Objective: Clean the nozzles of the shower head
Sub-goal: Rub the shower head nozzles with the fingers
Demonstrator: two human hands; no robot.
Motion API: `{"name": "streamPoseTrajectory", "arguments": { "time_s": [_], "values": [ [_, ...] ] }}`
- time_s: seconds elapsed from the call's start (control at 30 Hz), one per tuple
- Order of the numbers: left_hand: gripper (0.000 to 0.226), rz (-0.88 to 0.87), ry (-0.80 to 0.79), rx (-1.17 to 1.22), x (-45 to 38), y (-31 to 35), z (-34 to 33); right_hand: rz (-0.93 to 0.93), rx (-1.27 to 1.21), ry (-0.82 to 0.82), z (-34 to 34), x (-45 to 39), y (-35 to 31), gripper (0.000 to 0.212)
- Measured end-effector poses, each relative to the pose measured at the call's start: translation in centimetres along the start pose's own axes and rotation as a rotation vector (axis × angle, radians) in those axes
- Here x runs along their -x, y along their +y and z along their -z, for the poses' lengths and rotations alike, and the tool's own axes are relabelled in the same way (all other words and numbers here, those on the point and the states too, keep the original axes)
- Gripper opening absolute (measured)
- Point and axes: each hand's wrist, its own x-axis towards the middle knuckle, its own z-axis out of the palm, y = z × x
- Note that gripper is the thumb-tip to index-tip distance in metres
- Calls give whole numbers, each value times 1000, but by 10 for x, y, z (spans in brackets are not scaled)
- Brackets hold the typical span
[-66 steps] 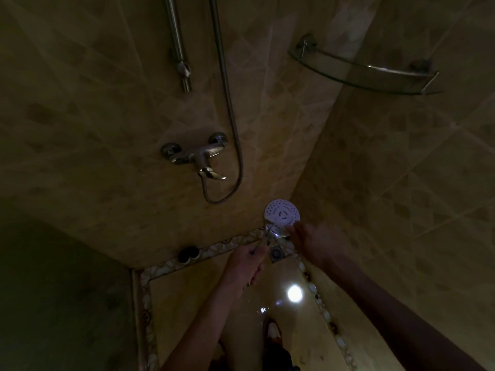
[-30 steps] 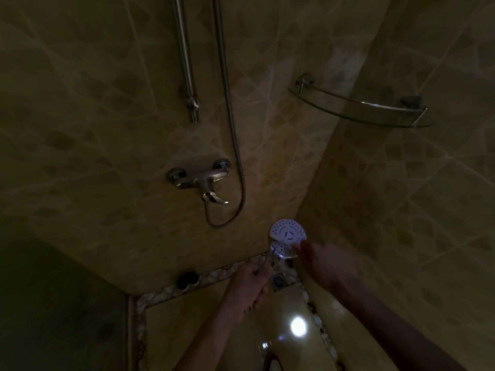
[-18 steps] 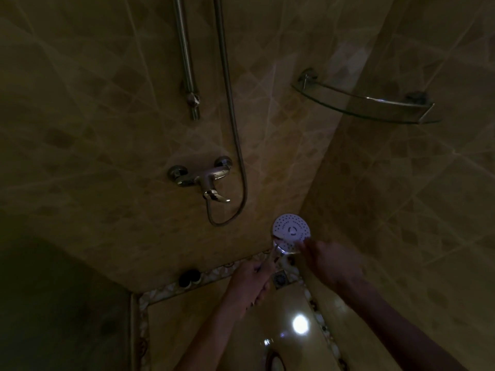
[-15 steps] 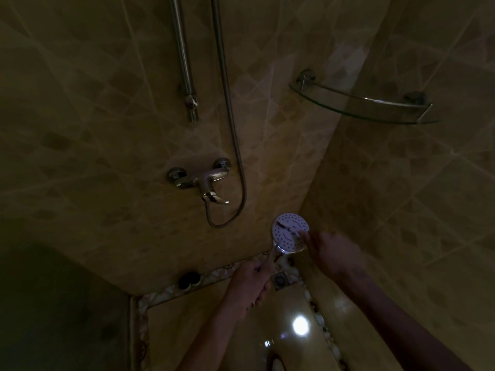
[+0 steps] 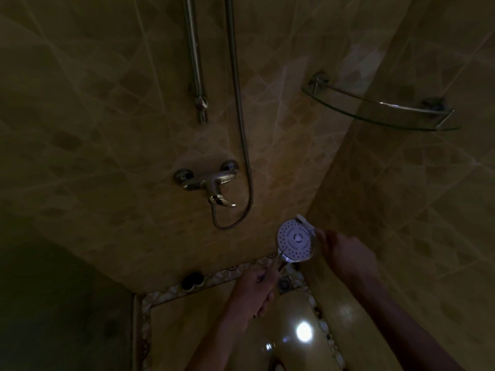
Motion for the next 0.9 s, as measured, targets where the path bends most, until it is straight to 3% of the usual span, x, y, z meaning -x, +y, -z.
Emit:
{"name": "streamPoseTrajectory", "arguments": {
  "time_s": [0.07, 0.2, 0.33, 0.47, 0.6, 0.8, 0.9],
  "values": [
    [41, 14, 13, 3, -1, -1, 1, 5, 12, -7, -1, 5, -3, 65],
    [49, 37, 51, -8, -4, -7, 3, 226, 22, 4, -19, 37, -18, 77],
    [38, 25, 30, 6, -2, -12, 3, 102, 40, -12, -4, 11, -2, 54],
    [38, 34, 35, 45, -2, -10, 4, 19, 13, 33, -3, 5, 8, 59],
    [40, 37, 48, 29, 1, -14, 5, 206, -8, -5, -24, 42, -9, 71],
    [36, 30, 29, 22, 3, -13, 1, -18, 56, 5, -2, 10, 13, 65],
    [44, 40, 22, 12, 3, -12, -1, 39, 21, 0, -7, 22, 7, 68]
  ]
}}
